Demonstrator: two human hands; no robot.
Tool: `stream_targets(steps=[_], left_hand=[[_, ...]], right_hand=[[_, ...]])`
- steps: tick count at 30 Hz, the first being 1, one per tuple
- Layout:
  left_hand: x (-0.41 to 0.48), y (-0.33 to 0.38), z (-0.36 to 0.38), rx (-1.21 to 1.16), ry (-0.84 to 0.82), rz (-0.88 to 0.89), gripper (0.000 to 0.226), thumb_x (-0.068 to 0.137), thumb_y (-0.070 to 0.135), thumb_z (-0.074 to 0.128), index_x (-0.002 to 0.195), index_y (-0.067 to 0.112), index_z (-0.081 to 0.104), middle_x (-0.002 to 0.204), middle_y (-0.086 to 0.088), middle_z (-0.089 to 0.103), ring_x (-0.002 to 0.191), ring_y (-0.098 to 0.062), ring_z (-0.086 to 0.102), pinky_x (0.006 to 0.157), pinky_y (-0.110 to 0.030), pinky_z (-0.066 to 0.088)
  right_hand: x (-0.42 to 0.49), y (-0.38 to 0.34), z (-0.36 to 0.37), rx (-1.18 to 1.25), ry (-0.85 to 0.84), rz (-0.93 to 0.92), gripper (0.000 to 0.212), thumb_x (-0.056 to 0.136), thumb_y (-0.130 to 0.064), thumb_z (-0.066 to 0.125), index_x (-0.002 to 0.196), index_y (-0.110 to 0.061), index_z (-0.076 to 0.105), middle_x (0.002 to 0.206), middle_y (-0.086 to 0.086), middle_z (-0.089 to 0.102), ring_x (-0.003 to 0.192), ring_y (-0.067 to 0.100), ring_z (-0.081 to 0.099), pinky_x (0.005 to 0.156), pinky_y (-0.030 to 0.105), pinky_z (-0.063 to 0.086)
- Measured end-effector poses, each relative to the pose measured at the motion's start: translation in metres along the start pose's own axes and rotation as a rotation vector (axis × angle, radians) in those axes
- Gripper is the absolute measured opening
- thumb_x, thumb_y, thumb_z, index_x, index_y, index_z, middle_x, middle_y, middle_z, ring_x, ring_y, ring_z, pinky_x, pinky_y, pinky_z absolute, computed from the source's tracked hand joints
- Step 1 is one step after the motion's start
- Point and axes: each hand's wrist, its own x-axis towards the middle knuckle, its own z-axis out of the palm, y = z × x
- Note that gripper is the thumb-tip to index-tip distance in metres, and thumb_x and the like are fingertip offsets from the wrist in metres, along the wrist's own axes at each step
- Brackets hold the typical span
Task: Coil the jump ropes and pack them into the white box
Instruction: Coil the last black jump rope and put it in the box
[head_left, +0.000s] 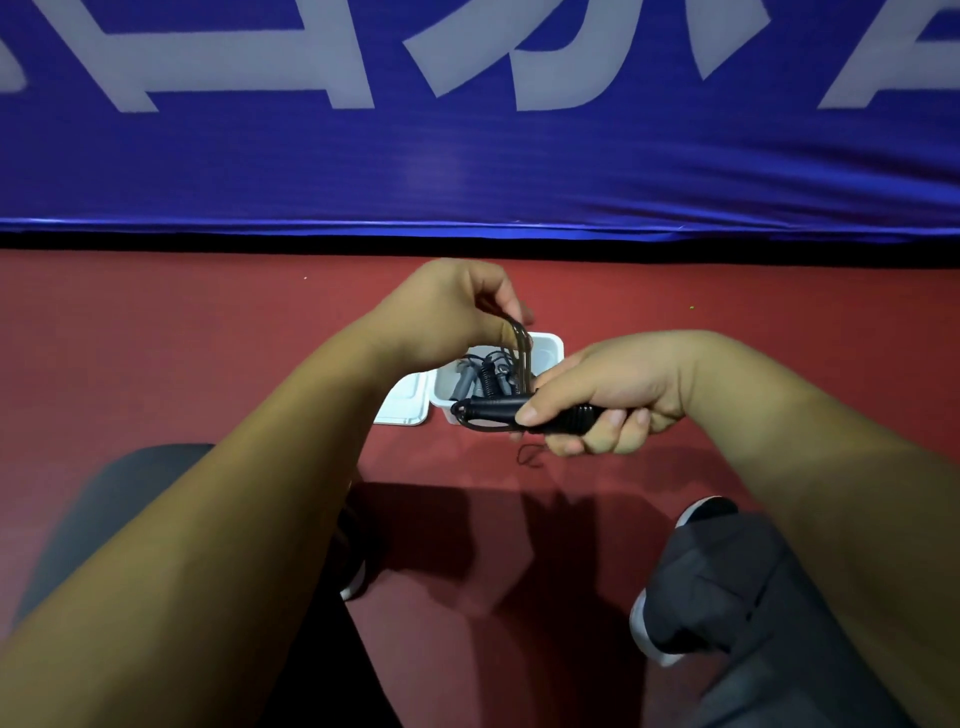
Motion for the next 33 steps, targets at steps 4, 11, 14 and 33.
stream_targets(steps=[4,11,14,33], left_hand=[[-0.003,0.002,0.002,0.163,0.044,0.054,0.018,0.081,0.001,0.083,0.084,0.015,0.073,0.087,0.001,0.078,0.072,-0.005,0.07,0.062,-0.019,0.053],[-0.008,0.003,0.007,0.358,-0.094,0.068,0.016,0.087,0.021,0.083,0.09,0.023,0.068,0.076,0.011,0.067,0.065,0.001,0.059,0.058,-0.016,0.043],[-0.01,0.002,0.011,0.35,-0.185,0.006,0.014,0.097,0.035,0.073,0.098,0.026,0.063,0.08,0.012,0.073,0.065,0.001,0.059,0.061,-0.021,0.045],[-0.004,-0.011,0.018,-0.257,0.001,-0.264,0.018,0.094,0.024,0.079,0.096,0.005,0.079,0.099,-0.021,0.078,0.088,-0.036,0.077,0.094,-0.051,0.062]], right_hand=[[0.009,0.005,-0.008,-0.106,0.142,0.008,0.02,0.104,-0.032,0.067,0.105,-0.012,0.065,0.077,0.009,0.06,0.045,0.009,0.027,0.036,0.014,0.019],[0.027,0.012,-0.027,-0.153,0.49,0.004,0.027,0.103,-0.033,0.066,0.114,-0.007,0.066,0.09,0.01,0.078,0.049,0.013,0.04,0.043,0.02,0.034],[0.032,0.013,-0.032,-0.114,0.644,-0.073,0.029,0.103,-0.032,0.063,0.111,-0.005,0.068,0.094,0.009,0.081,0.051,0.015,0.046,0.046,0.023,0.044],[0.036,-0.001,-0.03,0.594,0.608,-0.439,0.039,0.099,-0.059,0.064,0.106,-0.021,0.058,0.077,0.002,0.059,0.046,0.009,0.027,0.042,0.017,0.015]])
